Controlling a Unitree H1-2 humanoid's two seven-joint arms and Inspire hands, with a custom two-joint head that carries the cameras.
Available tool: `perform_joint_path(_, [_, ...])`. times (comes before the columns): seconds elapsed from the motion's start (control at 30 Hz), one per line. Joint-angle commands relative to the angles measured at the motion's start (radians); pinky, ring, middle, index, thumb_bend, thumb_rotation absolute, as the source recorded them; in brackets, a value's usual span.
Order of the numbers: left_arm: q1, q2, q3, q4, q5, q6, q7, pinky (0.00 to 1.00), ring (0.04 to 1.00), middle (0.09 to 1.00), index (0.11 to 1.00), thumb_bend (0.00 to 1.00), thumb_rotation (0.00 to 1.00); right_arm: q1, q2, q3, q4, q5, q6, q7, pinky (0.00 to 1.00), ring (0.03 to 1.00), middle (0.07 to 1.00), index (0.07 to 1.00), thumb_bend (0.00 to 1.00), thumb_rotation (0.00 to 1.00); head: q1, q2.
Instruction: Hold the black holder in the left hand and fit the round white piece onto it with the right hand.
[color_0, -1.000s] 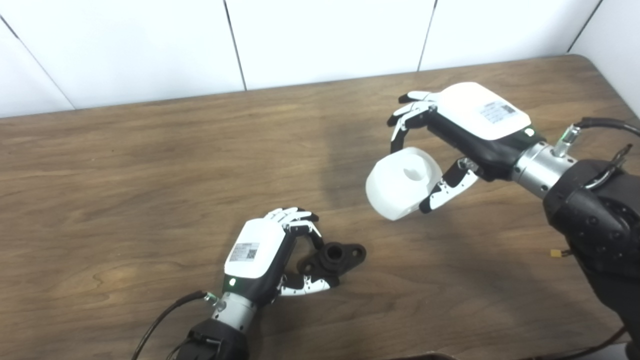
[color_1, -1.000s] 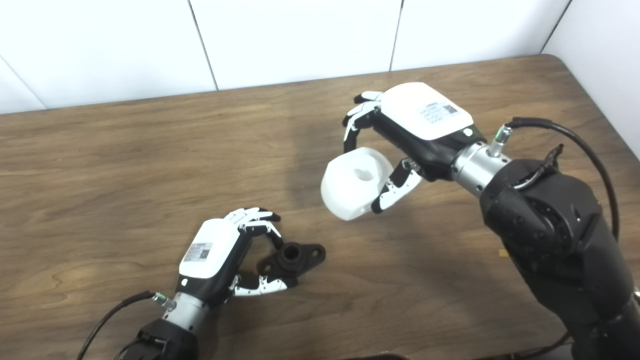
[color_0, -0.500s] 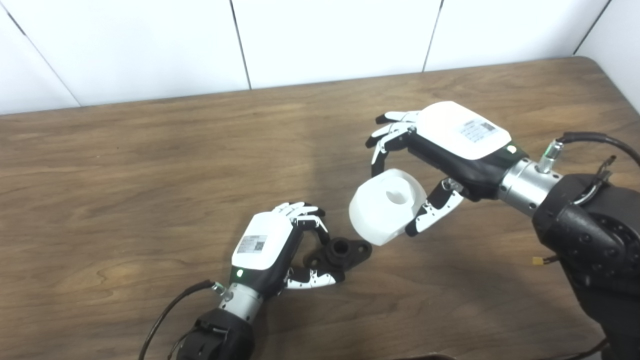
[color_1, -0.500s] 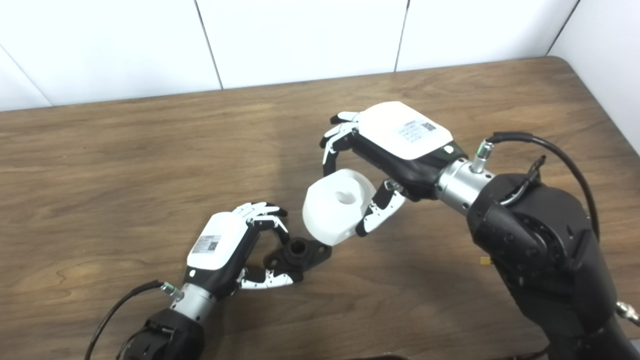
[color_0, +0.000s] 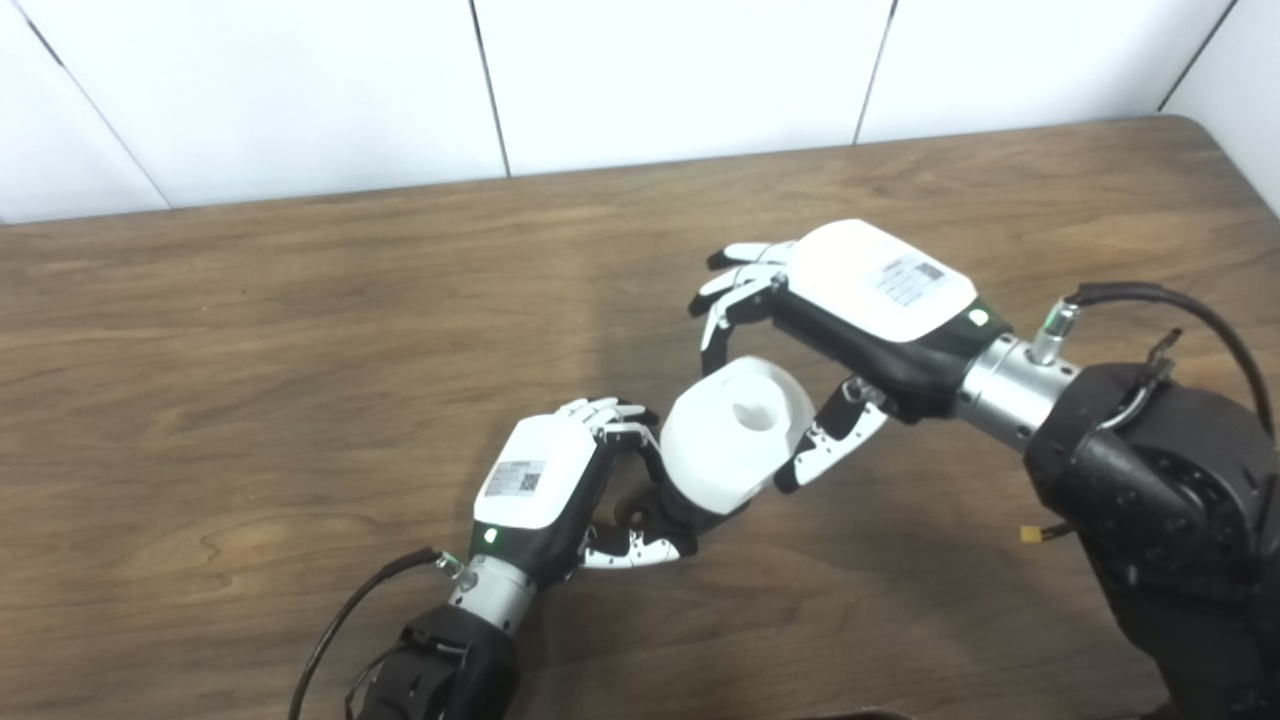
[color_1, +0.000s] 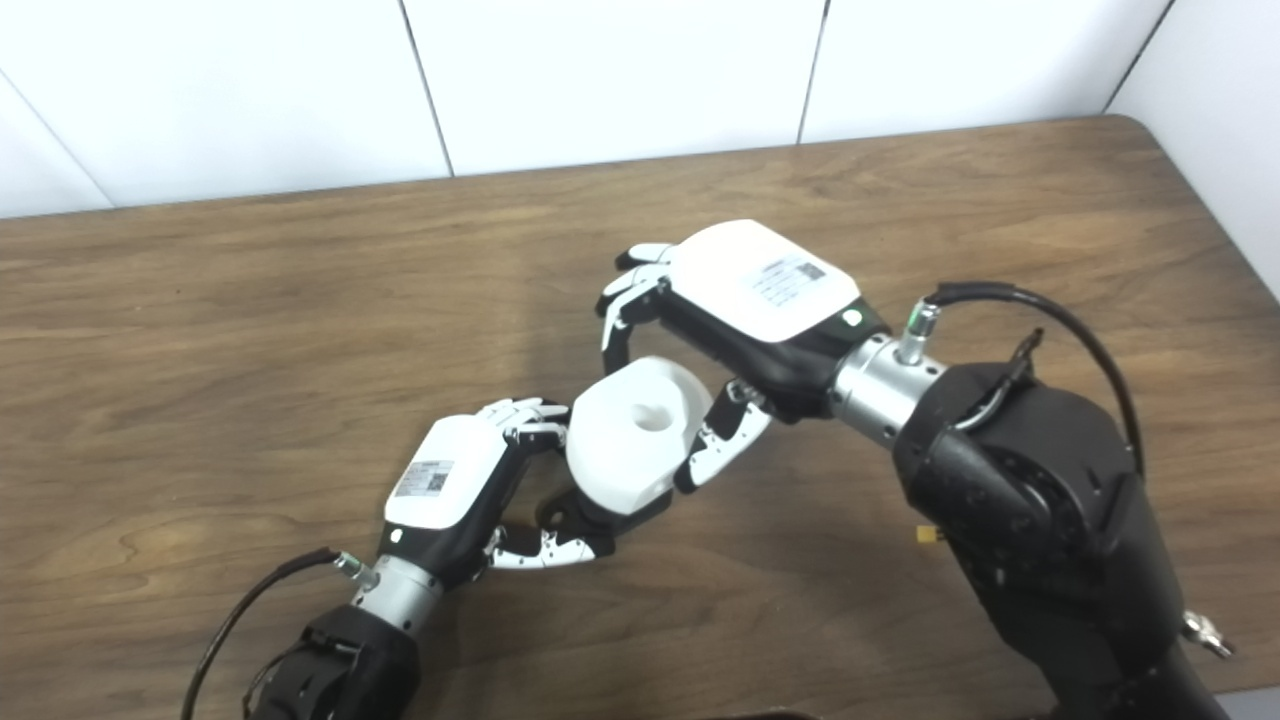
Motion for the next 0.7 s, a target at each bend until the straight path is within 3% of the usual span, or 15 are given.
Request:
perform_joint_path(0.0, [0.016,0.003,-0.009,0.035,0.003,0.035,-0.045,0.85,0.847,0.793,0.490,0.51,0.05,-0.019,0.016,-0.001,-0.006,-0.021,-0.028,-0.016,0.85,0.902,0.795,0.484,0.52,0.15,-0.001,0.000])
perform_joint_path(0.67, [0.015,0.007,-0.013,0.012,0.004,0.046,-0.063,0.85,0.851,0.793,0.490,0.51,0.05,0.025,0.075,0.023,0.050,-0.065,-0.096,-0.015,0.85,0.911,0.787,0.485,0.52,0.15,-0.008,0.017])
